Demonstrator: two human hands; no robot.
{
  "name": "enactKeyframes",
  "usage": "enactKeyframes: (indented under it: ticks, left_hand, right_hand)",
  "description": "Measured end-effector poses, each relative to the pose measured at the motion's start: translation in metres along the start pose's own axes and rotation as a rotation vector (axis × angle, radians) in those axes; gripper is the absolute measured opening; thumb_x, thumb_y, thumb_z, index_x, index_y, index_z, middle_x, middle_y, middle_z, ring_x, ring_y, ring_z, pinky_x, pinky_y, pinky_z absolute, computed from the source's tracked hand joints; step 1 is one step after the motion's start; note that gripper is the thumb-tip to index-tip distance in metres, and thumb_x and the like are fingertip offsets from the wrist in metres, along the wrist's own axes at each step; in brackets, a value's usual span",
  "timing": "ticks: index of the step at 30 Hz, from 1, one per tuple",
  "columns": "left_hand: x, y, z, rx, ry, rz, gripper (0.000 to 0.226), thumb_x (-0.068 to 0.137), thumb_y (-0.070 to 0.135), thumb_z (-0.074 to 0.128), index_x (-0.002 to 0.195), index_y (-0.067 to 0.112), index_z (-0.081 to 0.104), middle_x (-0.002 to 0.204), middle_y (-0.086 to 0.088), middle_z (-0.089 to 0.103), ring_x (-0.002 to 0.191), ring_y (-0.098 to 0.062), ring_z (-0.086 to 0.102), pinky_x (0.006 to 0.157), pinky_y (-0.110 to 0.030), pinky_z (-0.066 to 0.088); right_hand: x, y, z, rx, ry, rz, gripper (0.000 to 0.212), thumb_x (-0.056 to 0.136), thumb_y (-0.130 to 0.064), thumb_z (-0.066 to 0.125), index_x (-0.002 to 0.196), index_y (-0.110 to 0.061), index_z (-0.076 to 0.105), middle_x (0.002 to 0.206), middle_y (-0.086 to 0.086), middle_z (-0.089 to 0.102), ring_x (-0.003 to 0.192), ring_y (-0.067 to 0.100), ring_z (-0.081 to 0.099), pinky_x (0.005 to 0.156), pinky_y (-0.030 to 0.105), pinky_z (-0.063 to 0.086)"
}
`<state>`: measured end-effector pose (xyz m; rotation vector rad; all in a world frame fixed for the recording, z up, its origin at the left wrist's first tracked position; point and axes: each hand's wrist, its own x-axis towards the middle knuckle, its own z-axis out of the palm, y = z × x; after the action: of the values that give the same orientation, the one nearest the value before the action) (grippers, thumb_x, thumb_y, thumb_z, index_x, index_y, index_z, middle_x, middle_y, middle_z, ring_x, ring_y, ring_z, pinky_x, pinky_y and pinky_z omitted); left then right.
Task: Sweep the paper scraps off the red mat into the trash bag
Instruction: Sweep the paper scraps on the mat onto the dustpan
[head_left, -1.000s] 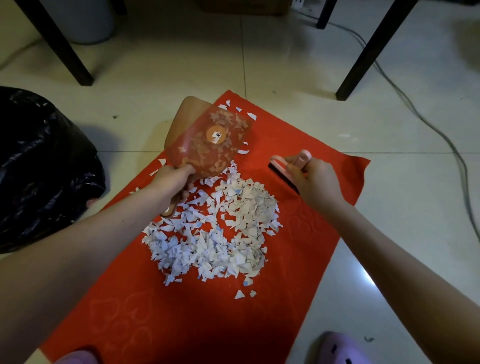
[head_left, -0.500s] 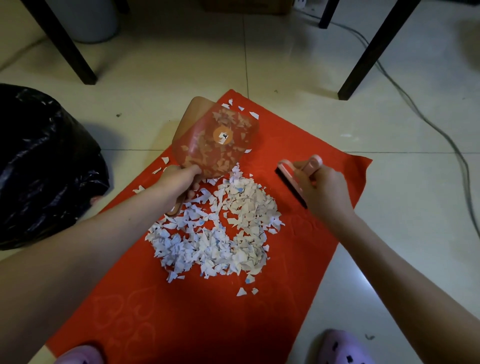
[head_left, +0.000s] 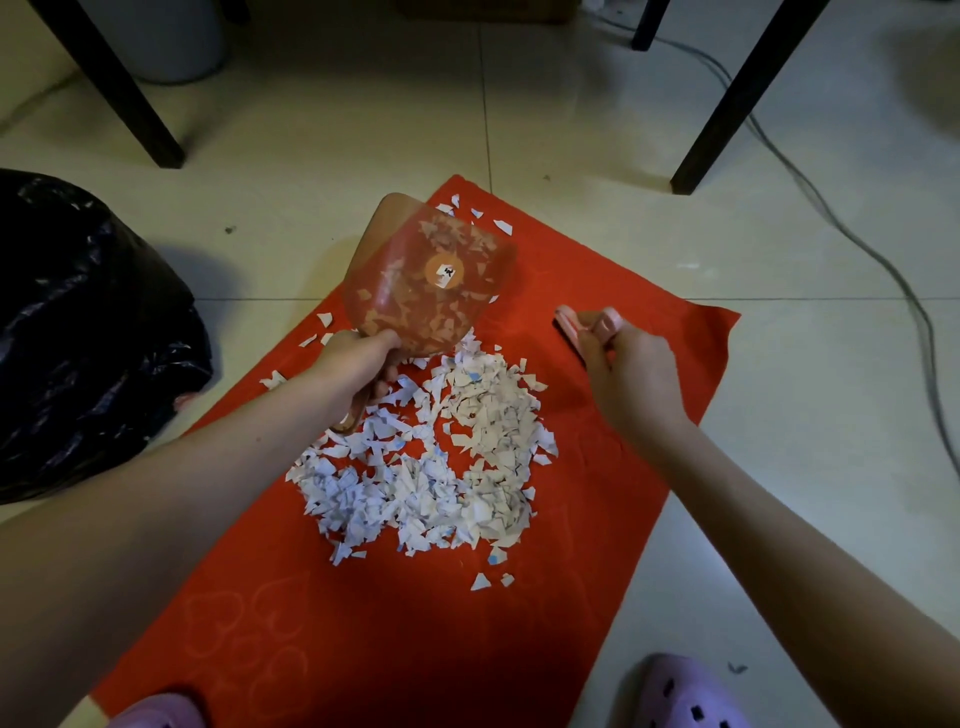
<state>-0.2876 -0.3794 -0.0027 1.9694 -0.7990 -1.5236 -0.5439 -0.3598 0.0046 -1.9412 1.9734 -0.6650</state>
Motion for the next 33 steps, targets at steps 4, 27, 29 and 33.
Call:
enactKeyframes:
  ticks: [4,27,29,33]
  left_hand:
    - [0.002,0.001,-0.001,-0.014,0.005,-0.005,0.020,0.093,0.020,0.051,0.077,0.008,0.051,0.060,-0.007,0.046,0.044,-0.017,0.035,0.046,-0.023,0.032]
    - [0.044,0.025,-0.017,-0.141,0.026,-0.005,0.024,0.093,0.027,0.045,0.076,0.011,0.049,0.057,-0.003,0.044,0.030,-0.011,0.034,0.037,-0.015,0.031]
    - [0.050,0.028,-0.020,-0.159,0.038,-0.005,0.023,0.093,0.027,0.047,0.078,0.010,0.050,0.056,-0.003,0.045,0.030,-0.011,0.035,0.036,-0.015,0.031]
    - [0.057,0.033,-0.022,-0.194,0.055,0.019,0.022,0.091,0.024,0.050,0.074,0.010,0.050,0.055,-0.004,0.045,0.029,-0.012,0.034,0.039,-0.018,0.031]
  right_hand:
    - [0.005,-0.005,0.014,0.078,-0.124,0.003,0.037,0.099,-0.035,0.043,0.097,-0.006,0.066,0.071,0.011,0.066,0.053,0.021,0.059,0.047,0.035,0.044]
    - [0.143,-0.034,0.046,0.068,0.023,0.088,0.034,0.098,-0.040,0.042,0.114,-0.020,0.064,0.104,0.009,0.068,0.094,0.027,0.063,0.078,0.036,0.050]
    - [0.155,-0.042,0.051,0.015,0.007,0.107,0.033,0.098,-0.039,0.043,0.113,-0.018,0.064,0.106,0.009,0.067,0.097,0.029,0.062,0.075,0.032,0.044]
    - [0.179,-0.058,0.065,0.036,-0.056,0.185,0.031,0.097,-0.038,0.047,0.111,-0.017,0.063,0.105,0.008,0.067,0.099,0.027,0.061,0.072,0.027,0.038]
